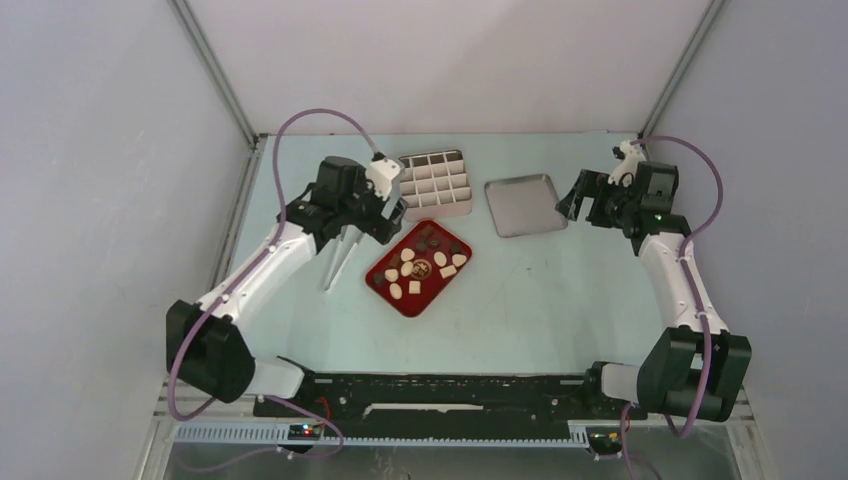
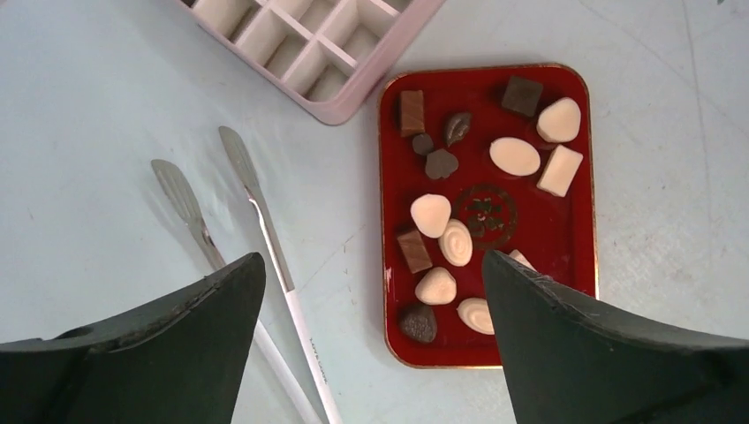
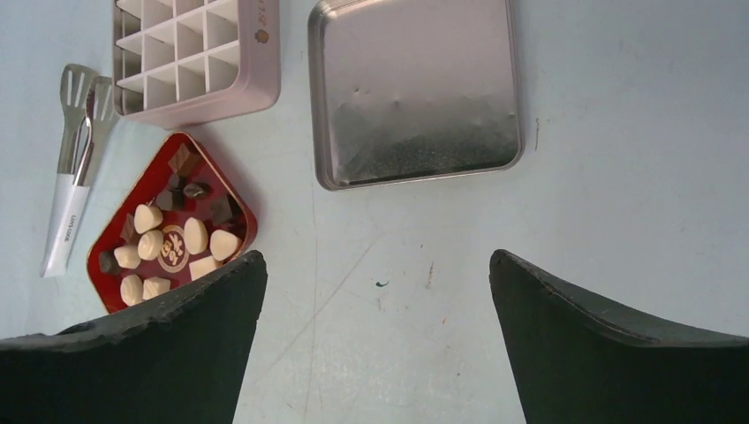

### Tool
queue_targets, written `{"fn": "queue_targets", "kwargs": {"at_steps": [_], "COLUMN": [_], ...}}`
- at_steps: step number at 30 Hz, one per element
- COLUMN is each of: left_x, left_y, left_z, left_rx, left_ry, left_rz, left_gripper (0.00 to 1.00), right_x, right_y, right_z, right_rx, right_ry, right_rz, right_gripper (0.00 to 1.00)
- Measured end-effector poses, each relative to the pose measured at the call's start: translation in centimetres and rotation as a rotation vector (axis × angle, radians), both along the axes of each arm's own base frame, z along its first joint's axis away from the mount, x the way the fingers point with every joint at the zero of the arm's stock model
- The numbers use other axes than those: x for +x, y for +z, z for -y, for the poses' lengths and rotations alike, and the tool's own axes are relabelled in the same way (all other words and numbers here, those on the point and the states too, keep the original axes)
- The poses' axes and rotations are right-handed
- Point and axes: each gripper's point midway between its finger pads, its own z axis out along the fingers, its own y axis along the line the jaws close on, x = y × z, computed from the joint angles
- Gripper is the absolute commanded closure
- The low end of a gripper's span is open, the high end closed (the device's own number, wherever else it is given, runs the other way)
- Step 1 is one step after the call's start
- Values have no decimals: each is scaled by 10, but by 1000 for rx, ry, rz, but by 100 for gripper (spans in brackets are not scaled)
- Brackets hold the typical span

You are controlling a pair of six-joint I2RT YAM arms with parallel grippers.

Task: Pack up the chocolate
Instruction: Pick up the clamp from the center of the board.

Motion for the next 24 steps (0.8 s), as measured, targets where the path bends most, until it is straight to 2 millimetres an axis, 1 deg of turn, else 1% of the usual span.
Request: {"fn": "queue_targets", "kwargs": {"at_steps": [3,5,8,10,12,16,18,20,23,24], "left_x": [-3,-10,-24,-29,-30,-27,-19,-13,-2,1], "left_y": [-9,-22,-40,-47,-52,-59,-60,-62,-69,-71], "left_z": [11,23,37,42,42,22,7,-12,-54,-63], "left_rx": [56,109,183,214,239,301,300,296,271,266], "left_ry": [-39,-88,-160,-182,-180,-111,-44,31,176,209], "left_rz": [-27,-67,-145,-189,-216,-239,-233,-231,-217,-216], "left_gripper": [3,5,6,7,8,10,14,19,27,30], "right_x": [1,-1,-9,-14,-17,-21,-22,-23,-25,-25], "right_y": [2,1,-2,-4,-3,-2,-1,0,-2,-2], "right_z": [2,3,2,-2,-7,-13,-16,-18,-20,-21], "right_rx": [11,7,-11,-13,-8,5,12,17,26,30], "right_ry": [-16,2,76,126,168,219,236,248,261,264], "right_rz": [-2,0,0,0,7,17,22,26,24,24], "right_gripper": [0,0,1,3,4,5,5,6,7,7]}}
